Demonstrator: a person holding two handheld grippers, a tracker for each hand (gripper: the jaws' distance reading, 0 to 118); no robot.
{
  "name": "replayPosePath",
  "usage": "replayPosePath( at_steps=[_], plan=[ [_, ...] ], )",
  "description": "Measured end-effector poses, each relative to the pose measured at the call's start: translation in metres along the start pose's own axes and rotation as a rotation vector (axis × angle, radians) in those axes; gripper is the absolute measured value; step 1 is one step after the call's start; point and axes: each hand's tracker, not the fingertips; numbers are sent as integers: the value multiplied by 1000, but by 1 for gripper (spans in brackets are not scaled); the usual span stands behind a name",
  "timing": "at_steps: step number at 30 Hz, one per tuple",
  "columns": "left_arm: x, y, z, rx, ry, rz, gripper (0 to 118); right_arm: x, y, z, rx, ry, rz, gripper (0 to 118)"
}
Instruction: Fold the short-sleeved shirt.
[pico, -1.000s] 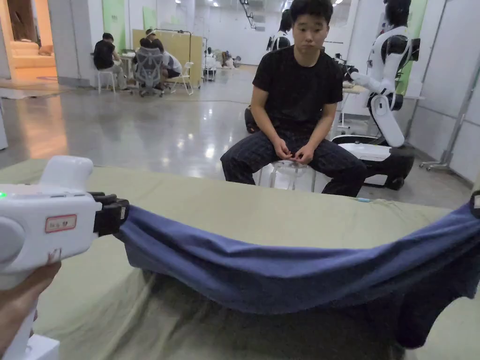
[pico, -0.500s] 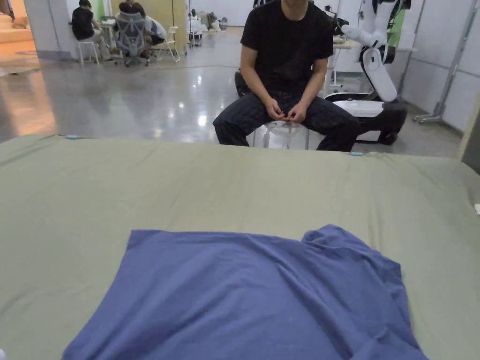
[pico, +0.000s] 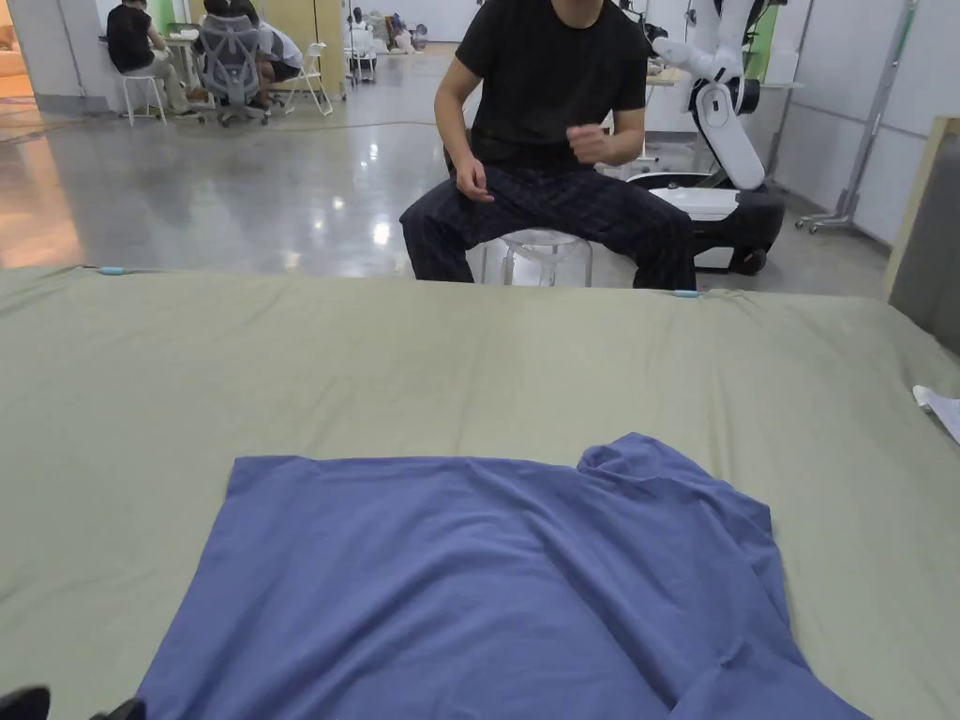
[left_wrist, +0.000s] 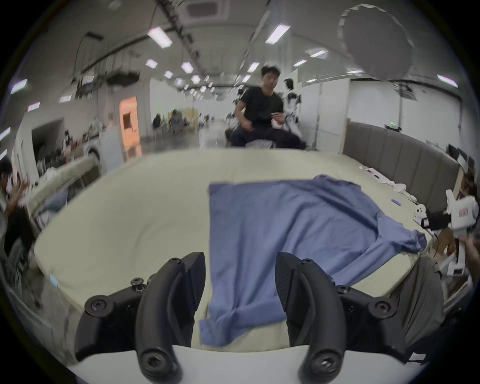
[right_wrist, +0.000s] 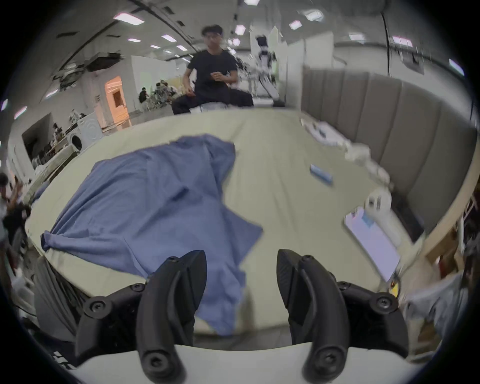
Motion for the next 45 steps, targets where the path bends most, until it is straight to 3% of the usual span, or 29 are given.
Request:
replayPosePath(
  at_steps=[4,9,11,14,16,18,22,30,33,34,42,44,45],
  plan=[
    [34,31,-11,109,-57,-46,55,-45,32,2,145,53,95,62],
    [39,41,-54,78,-122,80,50,-91,51,-26,148,134,135,60],
    [40,38,-69,53,-138,107,23,-111,52,-42,130,86,177,38],
    [45,32,-79,22,-134,89,7,-116,47,-68,117,48,158,1],
    [47,24,-82,10,-122,75,3,-113,45,-76,90,90,54,0],
    [48,21,-79,-4,-113,75,3,-111,44,-79,69,128,11,0],
    [36,14,-76,-26,-94,76,3,-112,41,-74,81,99,39,0],
    [-17,-3,-51,-19,-143,221,5,-108,38,-67,86,153,9,0],
    [-43,-14,-42,-85,-113,245,60,-108,34,-62,80,154,2,0],
    [-51,-20,-38,-114,-97,263,64,-107,33,-62,76,161,-7,0],
    [-55,-60,-43,-323,-69,211,64,-107,31,-58,57,186,-37,0],
    [-52,-68,-54,-383,-80,226,56,-103,30,-56,58,189,-34,0],
    [-50,-69,-58,-406,-75,228,44,-101,30,-55,59,187,-33,0]
  ],
)
